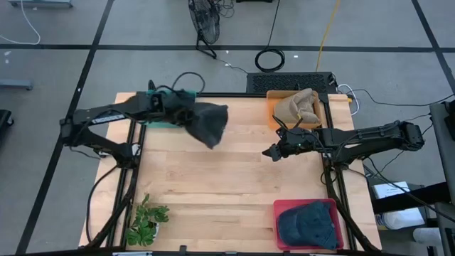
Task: Pick & Place hat
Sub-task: Put the black cap into the green bin
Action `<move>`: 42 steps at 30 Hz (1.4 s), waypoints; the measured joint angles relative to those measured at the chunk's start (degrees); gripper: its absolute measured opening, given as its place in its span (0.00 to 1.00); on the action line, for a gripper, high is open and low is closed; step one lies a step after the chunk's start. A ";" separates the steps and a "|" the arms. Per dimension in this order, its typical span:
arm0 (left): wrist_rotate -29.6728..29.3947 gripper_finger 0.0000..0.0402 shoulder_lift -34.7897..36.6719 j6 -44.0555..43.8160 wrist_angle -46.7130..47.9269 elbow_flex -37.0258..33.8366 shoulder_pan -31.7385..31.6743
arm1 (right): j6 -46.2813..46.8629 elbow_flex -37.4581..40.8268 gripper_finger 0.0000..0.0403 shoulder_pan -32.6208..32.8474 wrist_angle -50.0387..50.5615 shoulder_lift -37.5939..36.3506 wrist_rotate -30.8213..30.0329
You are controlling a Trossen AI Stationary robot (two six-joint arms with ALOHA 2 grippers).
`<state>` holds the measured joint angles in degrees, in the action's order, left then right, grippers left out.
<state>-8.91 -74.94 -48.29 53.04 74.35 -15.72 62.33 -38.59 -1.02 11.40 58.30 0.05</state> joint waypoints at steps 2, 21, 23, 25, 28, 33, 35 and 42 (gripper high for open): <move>-1.47 0.03 1.50 0.44 3.32 -0.02 -1.14 | 0.66 0.00 0.32 0.00 0.00 -0.02 -0.15; -0.16 0.03 5.06 15.25 10.29 0.00 -24.37 | 1.07 0.00 0.32 -0.07 0.06 -0.02 -3.38; 1.57 0.03 5.10 16.54 10.29 0.00 -25.68 | 1.07 0.00 0.32 -0.07 0.03 -0.02 -3.36; 2.40 0.02 5.10 17.58 10.27 -0.01 -26.45 | 1.27 0.00 0.32 -0.07 0.03 -0.02 -3.32; 5.93 0.02 5.30 15.97 10.16 -0.02 -26.63 | 1.48 0.00 0.32 -0.07 0.04 -0.02 -3.23; 10.01 0.03 5.78 9.85 9.07 -0.02 -19.90 | 1.51 0.00 0.32 -0.07 0.04 -0.02 -3.23; 12.14 0.02 5.93 7.20 7.32 -0.04 -16.13 | 1.49 0.00 0.32 -0.07 0.04 -0.02 -3.21; 18.21 0.04 9.16 -3.04 -1.48 -0.04 -4.45 | 1.17 0.00 0.32 -0.07 1.03 -0.02 -2.99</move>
<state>9.30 -65.78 -51.33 51.55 74.30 -20.17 63.50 -38.59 -1.08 12.43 58.28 -2.94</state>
